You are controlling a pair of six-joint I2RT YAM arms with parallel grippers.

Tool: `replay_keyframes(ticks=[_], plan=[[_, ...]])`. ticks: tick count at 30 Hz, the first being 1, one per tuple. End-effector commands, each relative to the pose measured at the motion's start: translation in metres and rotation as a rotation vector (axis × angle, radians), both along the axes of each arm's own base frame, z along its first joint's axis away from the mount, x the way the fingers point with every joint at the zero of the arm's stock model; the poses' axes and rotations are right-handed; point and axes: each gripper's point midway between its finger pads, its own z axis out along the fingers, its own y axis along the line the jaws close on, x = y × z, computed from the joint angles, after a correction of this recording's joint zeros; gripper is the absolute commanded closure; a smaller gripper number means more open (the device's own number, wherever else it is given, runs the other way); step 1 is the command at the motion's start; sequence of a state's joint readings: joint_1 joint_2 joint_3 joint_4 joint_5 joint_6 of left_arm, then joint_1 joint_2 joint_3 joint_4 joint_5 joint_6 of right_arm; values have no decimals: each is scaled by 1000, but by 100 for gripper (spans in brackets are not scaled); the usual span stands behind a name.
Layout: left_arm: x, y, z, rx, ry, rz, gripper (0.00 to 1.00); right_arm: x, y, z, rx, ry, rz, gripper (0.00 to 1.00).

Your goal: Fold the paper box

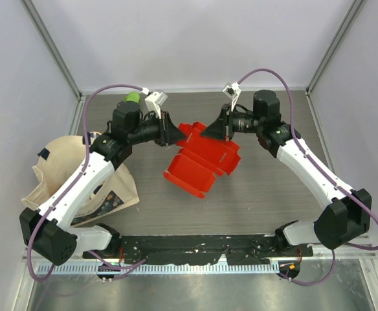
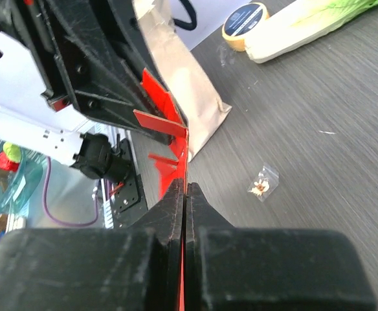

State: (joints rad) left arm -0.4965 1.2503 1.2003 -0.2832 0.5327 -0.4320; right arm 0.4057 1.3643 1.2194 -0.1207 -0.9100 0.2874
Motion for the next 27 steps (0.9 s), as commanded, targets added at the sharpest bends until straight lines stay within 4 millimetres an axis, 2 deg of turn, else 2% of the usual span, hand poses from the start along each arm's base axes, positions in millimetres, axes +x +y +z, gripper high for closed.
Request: replay_keyframes(ticks=[1,2,3,4,6,7,9,10,12,16,17,21,24,27], plan=[[13,4,11,14,-61,57,94,9,3,13,-12,-46,-49,98],[14,5,7,18,-68,63,99,13,2,5,-47,-22,-92,95],[14,6,5,26,-75,63,100,15,1,6,-67,-24,-116,89],[14,6,-2,34,-75,62,100,20,-2,3,-91,-19,-158,76],[11,9,-4,42,-101,58,100,33,-17,-4,-157,32,-284,58],[9,11,-12,47,-106,51,100,37,-22,-6,-170,71,-322,47],[-3,10,-9,34,-168,-5,100,43,-36,-10,-165,172,-337,43],[-8,11,-16,35,-175,-25,100,42,-38,-12,-142,213,-317,43],[-21,12,-12,24,-214,-69,100,36,-40,-12,-63,289,-252,39],[-35,18,-12,25,-261,-92,100,54,-74,-24,-18,345,-372,37],[-38,19,-11,19,-268,-101,100,56,-77,-30,-21,353,-382,37],[-57,15,-6,-16,-282,-186,100,55,-69,-38,18,353,-318,37],[-69,12,-1,-35,-282,-261,100,45,-57,-29,110,322,-207,36],[-73,13,5,-25,-287,-295,100,32,-46,-21,157,295,-100,35]])
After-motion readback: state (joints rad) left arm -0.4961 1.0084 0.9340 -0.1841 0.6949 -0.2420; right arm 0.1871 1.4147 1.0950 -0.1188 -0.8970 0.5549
